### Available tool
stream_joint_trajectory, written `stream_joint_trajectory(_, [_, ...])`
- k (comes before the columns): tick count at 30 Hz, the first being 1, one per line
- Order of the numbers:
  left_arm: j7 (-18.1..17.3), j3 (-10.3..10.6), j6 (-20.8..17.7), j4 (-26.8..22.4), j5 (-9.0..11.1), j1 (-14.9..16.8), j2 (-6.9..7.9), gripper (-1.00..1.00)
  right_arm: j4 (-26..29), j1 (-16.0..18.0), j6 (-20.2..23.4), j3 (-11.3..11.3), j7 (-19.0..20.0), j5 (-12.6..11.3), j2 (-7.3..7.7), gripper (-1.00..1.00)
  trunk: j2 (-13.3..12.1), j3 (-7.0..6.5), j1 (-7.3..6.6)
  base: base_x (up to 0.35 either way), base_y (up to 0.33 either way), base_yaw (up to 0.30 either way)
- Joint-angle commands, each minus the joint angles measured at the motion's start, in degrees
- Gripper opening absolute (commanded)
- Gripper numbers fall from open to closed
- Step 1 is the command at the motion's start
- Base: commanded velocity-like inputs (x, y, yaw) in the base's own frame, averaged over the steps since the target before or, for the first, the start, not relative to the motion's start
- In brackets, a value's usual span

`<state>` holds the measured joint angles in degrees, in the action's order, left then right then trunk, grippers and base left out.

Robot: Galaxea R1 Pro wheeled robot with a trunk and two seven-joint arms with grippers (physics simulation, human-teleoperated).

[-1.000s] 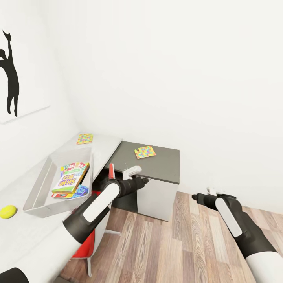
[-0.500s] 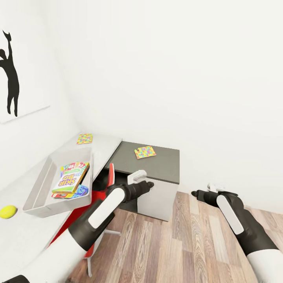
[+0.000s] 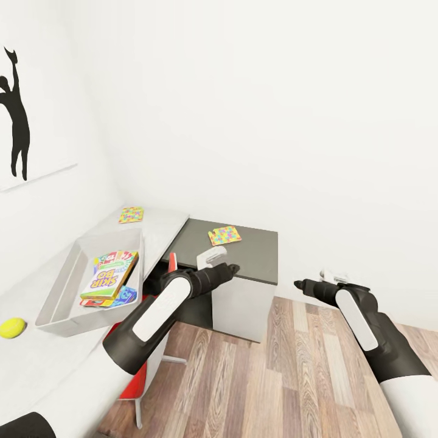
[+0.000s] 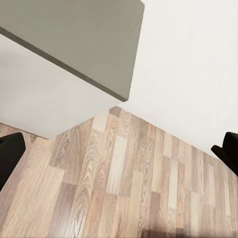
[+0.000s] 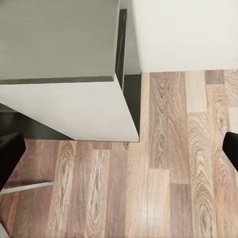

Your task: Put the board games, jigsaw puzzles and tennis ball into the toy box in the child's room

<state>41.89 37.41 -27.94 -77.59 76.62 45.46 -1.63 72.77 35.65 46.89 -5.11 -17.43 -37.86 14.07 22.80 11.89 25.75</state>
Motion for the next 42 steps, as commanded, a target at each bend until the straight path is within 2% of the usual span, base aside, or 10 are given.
stream_joint_trajectory(1, [0.45,0.02,-0.06,-0.06,0.38,0.07,-0.01,1.00,0.06,0.06,0.09,-0.14,-0.59,-0.59,0.06,1.00,0.12,0.12,0.04,0.000,0.000,0.000])
stream_joint_trajectory(35, [0.47,0.05,-0.15,0.05,0.32,0.12,-0.01,1.00,-0.07,0.05,0.06,-0.27,-0.59,-0.58,0.07,1.00,0.12,0.12,0.04,0.000,0.000,0.000])
stream_joint_trajectory(40, [0.37,-0.05,-0.50,0.42,0.91,-0.19,0.76,1.00,-1.69,0.63,-0.96,-0.71,-0.75,0.04,-0.55,1.00,0.12,0.12,0.04,0.000,0.000,0.000])
stream_joint_trajectory(42, [0.41,-0.71,-0.80,0.57,1.30,-0.37,1.05,1.00,-2.33,0.93,-1.48,-0.96,-0.89,0.37,-0.91,1.00,0.12,0.12,0.04,0.000,0.000,0.000])
